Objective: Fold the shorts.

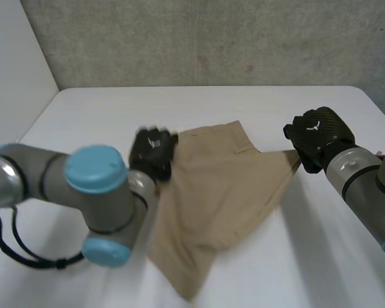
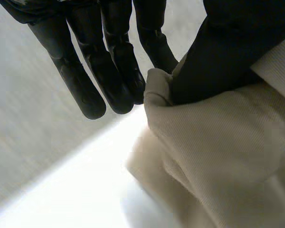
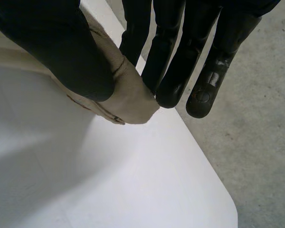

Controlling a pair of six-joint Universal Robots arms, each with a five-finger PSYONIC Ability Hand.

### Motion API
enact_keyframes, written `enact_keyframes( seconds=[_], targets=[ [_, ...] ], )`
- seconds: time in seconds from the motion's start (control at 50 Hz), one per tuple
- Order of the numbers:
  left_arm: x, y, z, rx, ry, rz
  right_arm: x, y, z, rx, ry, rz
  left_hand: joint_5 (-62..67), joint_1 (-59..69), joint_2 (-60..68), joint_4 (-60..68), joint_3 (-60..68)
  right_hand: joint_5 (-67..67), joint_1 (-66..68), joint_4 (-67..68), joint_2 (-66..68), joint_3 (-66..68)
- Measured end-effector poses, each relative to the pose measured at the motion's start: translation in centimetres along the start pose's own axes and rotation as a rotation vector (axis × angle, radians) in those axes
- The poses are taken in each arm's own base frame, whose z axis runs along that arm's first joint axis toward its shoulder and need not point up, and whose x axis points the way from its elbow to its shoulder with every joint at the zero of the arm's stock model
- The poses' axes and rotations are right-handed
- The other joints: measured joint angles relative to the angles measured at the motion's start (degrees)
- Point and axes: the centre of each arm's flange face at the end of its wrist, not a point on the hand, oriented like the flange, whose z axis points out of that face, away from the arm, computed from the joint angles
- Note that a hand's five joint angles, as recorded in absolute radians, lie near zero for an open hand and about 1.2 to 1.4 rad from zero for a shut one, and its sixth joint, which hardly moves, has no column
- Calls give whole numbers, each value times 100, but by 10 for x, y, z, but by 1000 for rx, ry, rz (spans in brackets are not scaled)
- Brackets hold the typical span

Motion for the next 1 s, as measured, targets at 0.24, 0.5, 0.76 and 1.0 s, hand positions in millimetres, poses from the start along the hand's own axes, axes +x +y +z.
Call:
enact_keyframes(
  seconds=[0.24, 0.5, 0.76, 1.0],
  targets=[
    [-72, -84, 60, 471, -54, 167, -35, -17, -18, 72, -83, 176, 0, -5, 12, 22, 22, 38, -4, 26, 0, 0],
    [-49, -9, 66, 377, 81, 190, -97, -8, -14, 50, -232, 381, -5059, -4996, -5318, -5325, -5274, 108, -4, 26, 0, 39],
    [-76, -7, -36, -17, -53, 98, -93, 2, -8, 7, -159, 382, -5059, -4995, -5318, -5325, -5273, 108, -4, 26, -1, 39],
    [-98, 12, -103, -269, -125, -56, -89, 3, -7, 4, -148, 425, -3649, -3575, -4002, -3966, -3962, 108, -4, 26, -1, 39]
  ],
)
